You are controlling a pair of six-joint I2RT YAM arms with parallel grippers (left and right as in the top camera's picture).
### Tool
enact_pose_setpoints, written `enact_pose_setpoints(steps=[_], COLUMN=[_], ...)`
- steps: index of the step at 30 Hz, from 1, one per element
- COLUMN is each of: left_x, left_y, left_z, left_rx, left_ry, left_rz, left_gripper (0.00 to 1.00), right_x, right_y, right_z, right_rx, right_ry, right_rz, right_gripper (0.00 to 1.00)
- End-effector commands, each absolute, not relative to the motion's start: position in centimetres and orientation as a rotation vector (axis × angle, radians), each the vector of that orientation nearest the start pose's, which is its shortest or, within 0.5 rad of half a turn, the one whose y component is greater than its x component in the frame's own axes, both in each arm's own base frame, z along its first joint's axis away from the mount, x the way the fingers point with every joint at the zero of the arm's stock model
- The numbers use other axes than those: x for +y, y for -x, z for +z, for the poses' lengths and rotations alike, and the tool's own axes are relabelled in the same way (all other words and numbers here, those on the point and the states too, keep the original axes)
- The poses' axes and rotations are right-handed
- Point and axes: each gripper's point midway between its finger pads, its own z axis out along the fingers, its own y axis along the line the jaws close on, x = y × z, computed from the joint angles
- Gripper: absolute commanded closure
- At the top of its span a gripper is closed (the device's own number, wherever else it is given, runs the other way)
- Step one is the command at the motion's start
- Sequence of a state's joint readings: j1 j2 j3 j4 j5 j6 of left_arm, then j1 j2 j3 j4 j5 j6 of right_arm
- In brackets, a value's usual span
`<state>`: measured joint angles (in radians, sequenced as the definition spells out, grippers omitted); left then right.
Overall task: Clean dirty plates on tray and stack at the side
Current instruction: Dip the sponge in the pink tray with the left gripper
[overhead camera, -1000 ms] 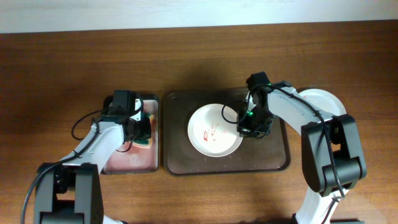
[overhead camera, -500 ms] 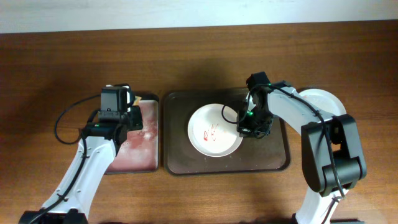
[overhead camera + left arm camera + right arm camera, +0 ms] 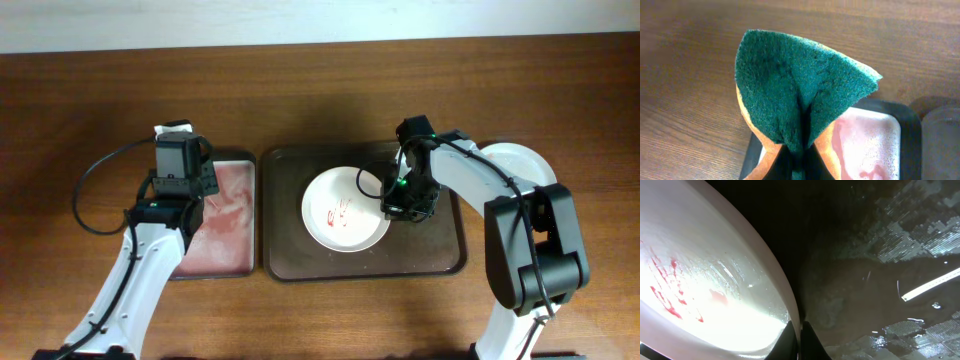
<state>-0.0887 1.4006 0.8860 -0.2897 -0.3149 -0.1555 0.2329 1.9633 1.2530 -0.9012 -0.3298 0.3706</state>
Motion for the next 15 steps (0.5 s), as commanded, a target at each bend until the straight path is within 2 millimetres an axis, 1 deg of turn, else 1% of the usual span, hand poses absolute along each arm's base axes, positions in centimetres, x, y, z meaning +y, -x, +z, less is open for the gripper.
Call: enact_pose_setpoints(steps=[1,6,15], left_x=[2.3,2.3,2.3], left_y=[-38.9,-39.6,-39.6], left_z=[15.2,16.4,16.5], left_rx=[2.274,2.228,2.226], left_ry=[0.162,0.11,0.111], left_rz=[0.313,0.33,0.33], left_gripper=[1.0,1.0,1.0], right_x=[12.9,12.9,13.0], right_y=[-31.1,-31.1,-31.2], right_z=[0.0,0.0,0.0], right_rx=[3.251,3.251,3.248], right_ry=[-0.236,-0.236,-0.235], right_rz=[0.442,0.442,0.444], right_gripper=[0.96,0.96,0.96])
